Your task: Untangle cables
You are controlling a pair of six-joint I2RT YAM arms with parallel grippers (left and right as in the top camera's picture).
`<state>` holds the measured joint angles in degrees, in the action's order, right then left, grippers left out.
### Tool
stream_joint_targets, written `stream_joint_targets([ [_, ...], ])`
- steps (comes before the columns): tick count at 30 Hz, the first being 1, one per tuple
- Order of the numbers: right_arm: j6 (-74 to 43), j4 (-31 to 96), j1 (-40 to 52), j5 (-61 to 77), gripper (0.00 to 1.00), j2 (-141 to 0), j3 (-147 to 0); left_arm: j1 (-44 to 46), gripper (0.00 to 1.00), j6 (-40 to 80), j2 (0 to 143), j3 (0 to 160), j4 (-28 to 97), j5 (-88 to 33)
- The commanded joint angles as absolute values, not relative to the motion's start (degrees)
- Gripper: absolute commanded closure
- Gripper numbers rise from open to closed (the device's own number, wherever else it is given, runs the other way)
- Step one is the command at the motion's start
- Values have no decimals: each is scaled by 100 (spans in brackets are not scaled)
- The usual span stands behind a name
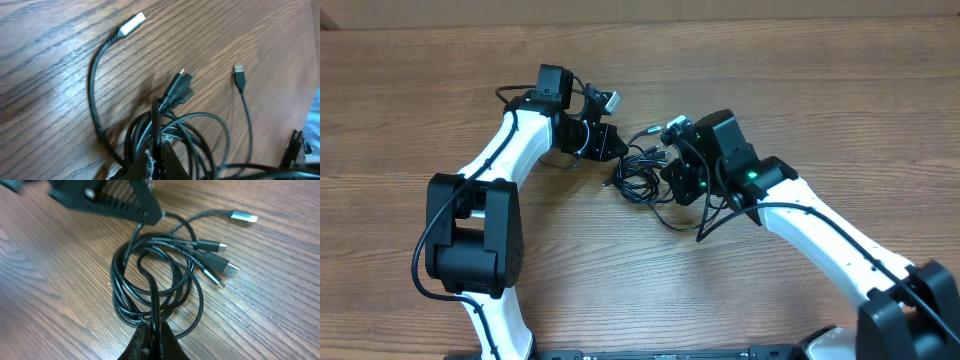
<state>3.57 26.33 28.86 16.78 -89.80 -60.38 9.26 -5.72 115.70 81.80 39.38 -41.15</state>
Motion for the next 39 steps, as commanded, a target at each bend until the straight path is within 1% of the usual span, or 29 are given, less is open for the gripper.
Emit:
stream_joint_targets([
  [1, 113, 2477, 2762, 2152, 96, -8372, -6088, 891, 96, -403, 11389, 8265, 3916, -3935],
  [8, -515, 2340, 2574, 2233, 96, -7675, -6088, 891, 96, -405, 11389, 8265, 3913, -3940],
  [11, -978, 2281, 2464, 2086, 96, -7481, -6088, 891, 96, -408, 11389, 8265, 3907, -3940],
  [15, -1885, 2324, 2408, 1118, 96, -7387, -6086, 891, 96, -405, 11389, 8265, 3894, -3940],
  [16, -2392, 2333, 2408, 655, 96, -7400, -6075, 891, 96, -405, 11389, 8265, 3894, -3942],
  [18, -2862, 2412, 2408, 303, 96, -7402, -6071, 891, 96, -405, 11386, 8265, 3896, -3942],
  [23, -3605, 2969, 2408, -510, 96, -7404, -6071, 891, 96, -405, 11389, 8265, 3896, -3942],
  [26, -3642, 3531, 2408, -729, 96, -7404, -6071, 891, 96, -405, 11389, 8265, 3896, -3942],
  [33, -3642, 4989, 2410, -725, 96, -7607, -6053, 893, 96, -405, 11389, 8265, 3894, -3944],
  [37, -3542, 5089, 2410, -681, 96, -7859, -5846, 893, 96, -405, 11389, 8265, 3894, -4016],
  [39, -3564, 5054, 2414, -639, 96, -8202, -5625, 893, 96, -405, 11389, 8265, 3894, -4058],
])
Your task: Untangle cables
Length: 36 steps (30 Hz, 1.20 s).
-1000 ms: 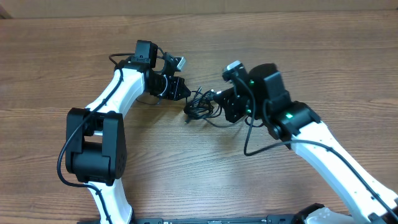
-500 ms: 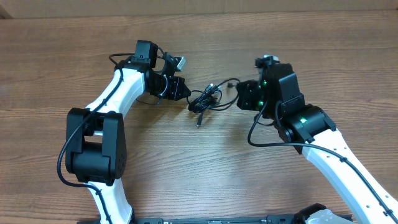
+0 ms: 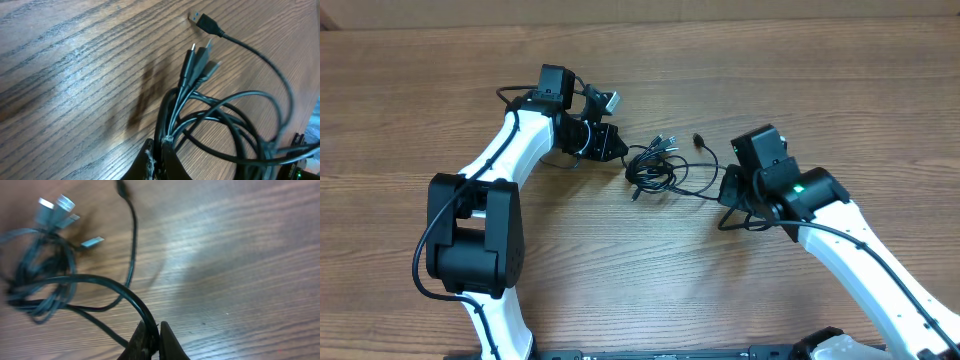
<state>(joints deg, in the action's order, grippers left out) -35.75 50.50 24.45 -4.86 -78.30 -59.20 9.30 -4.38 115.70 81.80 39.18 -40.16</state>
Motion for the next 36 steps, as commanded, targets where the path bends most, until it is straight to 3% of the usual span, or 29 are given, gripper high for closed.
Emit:
stream_joint_targets([
  [1, -3588, 5041, 2414, -639, 96, -8309, -5559, 893, 96, -405, 11386, 8265, 3894, -4051],
  [10, -3924, 5083, 2414, -637, 95, -9511, -5271, 893, 96, -410, 11389, 8265, 3889, -4045],
  [15, -3776, 5352, 2401, -633, 85, -9714, -5317, 893, 96, -425, 11389, 8265, 3887, -4042],
  [21, -2808, 6189, 2397, -80, 70, -9710, -6187, 893, 96, -425, 11389, 8265, 3872, -4042],
  [22, -2602, 6366, 2397, 134, 64, -9710, -6429, 893, 96, -425, 11389, 8265, 3872, -4042],
  [25, -1999, 6838, 2397, 755, 16, -9710, -7083, 895, 96, -425, 11389, 8265, 3894, -4047],
  [28, -1916, 6971, 2397, 1015, 17, -9710, -7363, 913, 92, -423, 11389, 8265, 3916, -4047],
  [32, -1918, 6648, 2397, 1127, 18, -9717, -7384, 1009, 68, -423, 11399, 8265, 3918, -4021],
  [36, -1903, 6567, 2399, 1125, 18, -9717, -7384, 1293, 63, -399, 11434, 8265, 3962, -3612],
])
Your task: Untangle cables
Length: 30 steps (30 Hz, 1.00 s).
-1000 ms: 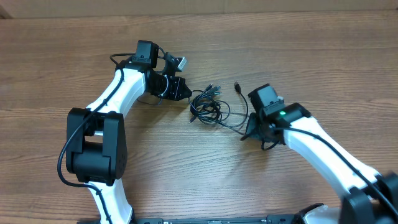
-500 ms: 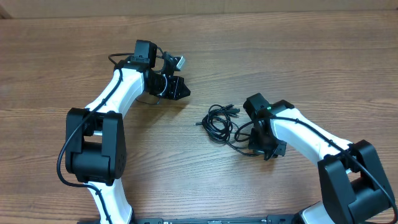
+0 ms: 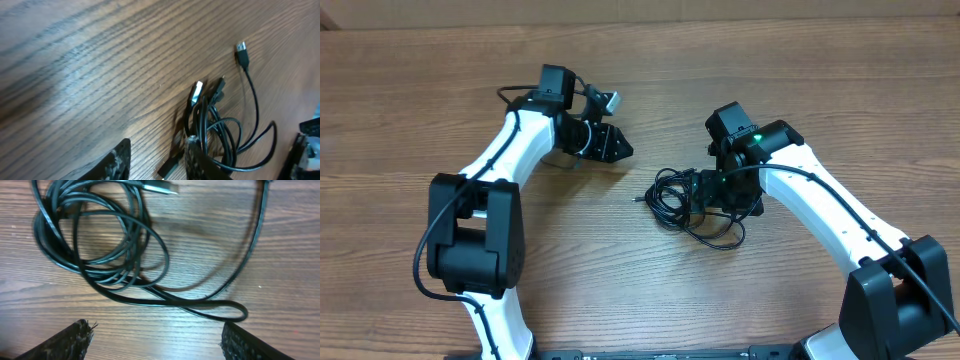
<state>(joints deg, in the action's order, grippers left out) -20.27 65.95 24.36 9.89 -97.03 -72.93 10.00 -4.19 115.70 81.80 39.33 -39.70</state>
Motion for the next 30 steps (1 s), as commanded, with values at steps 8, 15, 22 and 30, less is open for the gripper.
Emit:
stream_joint_targets([
  [8, -1769, 6584, 2397, 1125, 16, -9717, -7384, 2023, 60, -211, 11550, 8265, 3850, -2788],
  [15, -1769, 6584, 2397, 1125, 16, -9717, -7384, 2268, 61, -211, 11607, 8265, 3848, -2659],
  [22, -1769, 6584, 2399, 1125, 16, -9717, -7384, 2314, 65, -154, 11848, 8265, 3780, -2646],
  [30, -1769, 6565, 2397, 1125, 16, -9717, -7384, 2331, 73, -148, 11972, 8265, 3728, -2797],
])
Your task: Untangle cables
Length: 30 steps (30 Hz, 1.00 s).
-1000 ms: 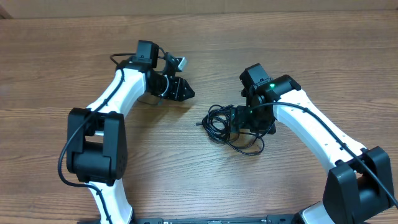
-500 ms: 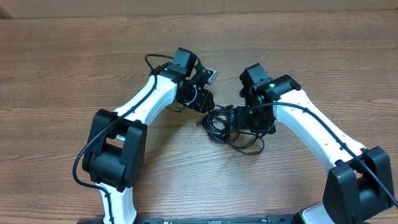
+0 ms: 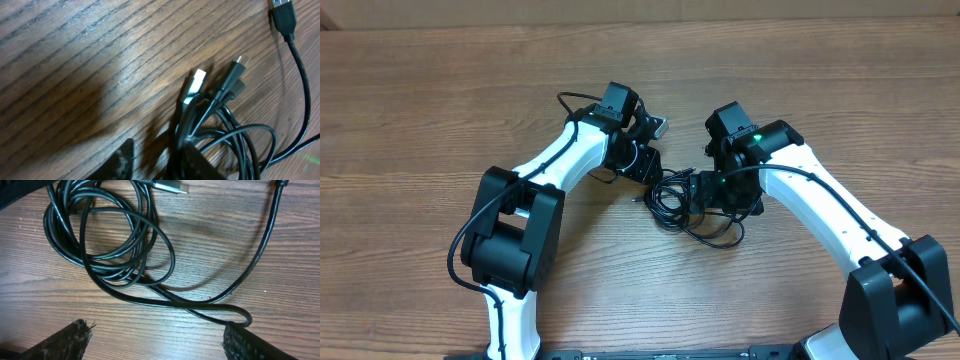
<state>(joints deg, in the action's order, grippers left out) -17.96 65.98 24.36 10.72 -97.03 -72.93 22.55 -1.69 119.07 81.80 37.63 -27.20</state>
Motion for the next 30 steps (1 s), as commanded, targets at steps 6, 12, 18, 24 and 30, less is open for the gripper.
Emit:
stream_joint_targets([
  [6, -1772, 6563, 2397, 1125, 16, -9717, -7384, 2349, 73, -150, 11974, 8265, 3708, -2801],
  [12, -1767, 6549, 2399, 1249, 15, -9717, -7384, 2473, 74, -154, 11974, 8265, 3675, -2585],
  [18, -1162, 6418, 2405, 1933, 14, -9717, -7376, 2512, 96, -152, 11974, 8265, 3662, -2554],
  [24, -473, 5942, 2414, 1896, 18, -9721, -7070, 2460, 96, -307, 11957, 8318, 3813, -2550],
  [30, 301, 5041, 2469, 1890, 24, -9721, -6628, 2397, 96, -429, 11957, 8499, 4086, -2554],
])
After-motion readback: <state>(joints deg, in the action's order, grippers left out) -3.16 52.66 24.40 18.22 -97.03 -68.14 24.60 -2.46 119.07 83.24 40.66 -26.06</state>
